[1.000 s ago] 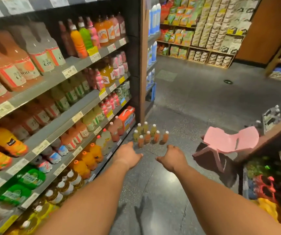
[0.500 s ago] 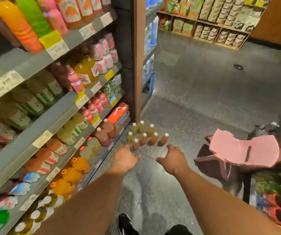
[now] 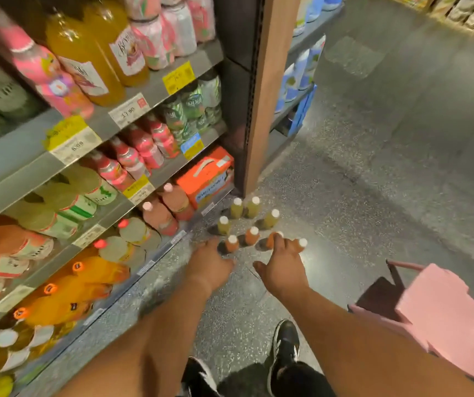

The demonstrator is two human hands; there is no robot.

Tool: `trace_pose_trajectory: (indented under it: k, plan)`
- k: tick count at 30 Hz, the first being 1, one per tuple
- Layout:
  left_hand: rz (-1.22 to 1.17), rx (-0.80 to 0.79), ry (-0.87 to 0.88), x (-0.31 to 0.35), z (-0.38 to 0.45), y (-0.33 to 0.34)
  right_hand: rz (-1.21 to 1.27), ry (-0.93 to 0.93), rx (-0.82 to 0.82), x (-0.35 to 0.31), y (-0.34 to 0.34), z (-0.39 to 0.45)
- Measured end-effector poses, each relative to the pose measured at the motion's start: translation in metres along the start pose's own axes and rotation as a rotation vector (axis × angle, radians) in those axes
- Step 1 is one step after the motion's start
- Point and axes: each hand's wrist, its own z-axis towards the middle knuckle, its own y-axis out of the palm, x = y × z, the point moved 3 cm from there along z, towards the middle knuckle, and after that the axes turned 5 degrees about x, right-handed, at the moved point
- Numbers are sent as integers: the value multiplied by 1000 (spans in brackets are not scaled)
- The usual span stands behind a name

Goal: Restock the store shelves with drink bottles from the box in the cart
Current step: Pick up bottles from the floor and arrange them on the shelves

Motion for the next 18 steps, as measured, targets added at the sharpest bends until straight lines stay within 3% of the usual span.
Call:
trace_pose_trajectory:
  k: [11,18]
  plan:
    - [-35,83,-50,-107,232,208,51,4,-44,105,242,195]
    - [150,103,85,-148,315,287,-141,25,-48,143,319,268]
